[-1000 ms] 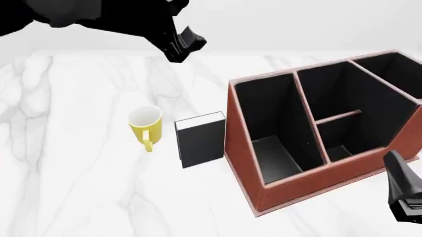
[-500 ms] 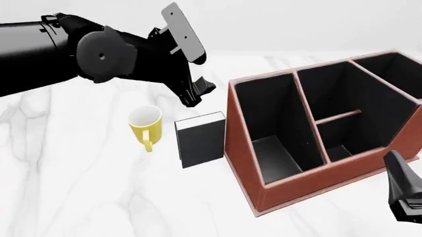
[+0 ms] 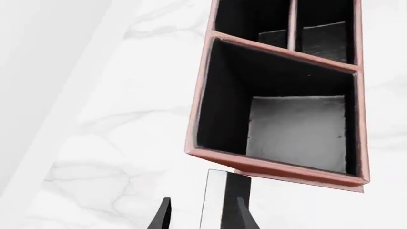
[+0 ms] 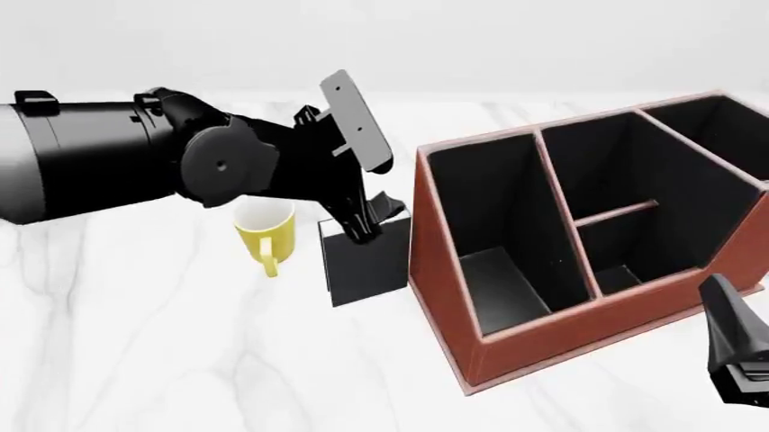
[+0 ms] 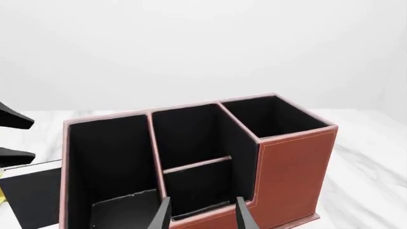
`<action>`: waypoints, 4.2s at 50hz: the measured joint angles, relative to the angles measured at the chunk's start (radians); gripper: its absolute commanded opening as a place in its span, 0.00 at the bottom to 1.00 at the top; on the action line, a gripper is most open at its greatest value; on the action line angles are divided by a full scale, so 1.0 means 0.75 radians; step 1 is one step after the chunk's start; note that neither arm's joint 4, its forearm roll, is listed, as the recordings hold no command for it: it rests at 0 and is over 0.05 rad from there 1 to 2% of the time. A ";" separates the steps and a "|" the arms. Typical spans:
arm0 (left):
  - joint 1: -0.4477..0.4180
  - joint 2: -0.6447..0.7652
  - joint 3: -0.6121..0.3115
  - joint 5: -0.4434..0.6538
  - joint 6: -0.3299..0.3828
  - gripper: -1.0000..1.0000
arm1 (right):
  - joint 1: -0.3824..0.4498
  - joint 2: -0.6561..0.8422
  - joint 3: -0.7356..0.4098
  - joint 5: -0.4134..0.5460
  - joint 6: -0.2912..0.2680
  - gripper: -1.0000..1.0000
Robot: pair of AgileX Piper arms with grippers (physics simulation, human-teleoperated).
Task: Pick up the book and place it in the back compartment of the caddy.
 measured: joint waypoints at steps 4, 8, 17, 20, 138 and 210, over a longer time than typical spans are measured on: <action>-0.005 0.018 0.017 -0.023 -0.004 1.00 | 0.000 0.000 0.000 0.000 0.000 1.00; -0.003 0.038 0.027 -0.044 -0.004 1.00 | 0.000 0.001 0.000 0.000 0.000 1.00; 0.009 0.075 0.032 -0.083 0.000 1.00 | 0.001 0.002 0.000 0.000 0.002 1.00; 0.010 0.086 0.035 -0.098 0.000 1.00 | 0.001 0.002 0.000 0.000 0.002 1.00; 0.057 -0.046 -0.194 0.219 -0.169 0.00 | 0.004 -0.004 -0.008 0.001 0.004 1.00; -0.494 0.185 -1.011 0.234 -0.353 0.00 | 0.009 -0.005 -0.003 -0.006 -0.002 1.00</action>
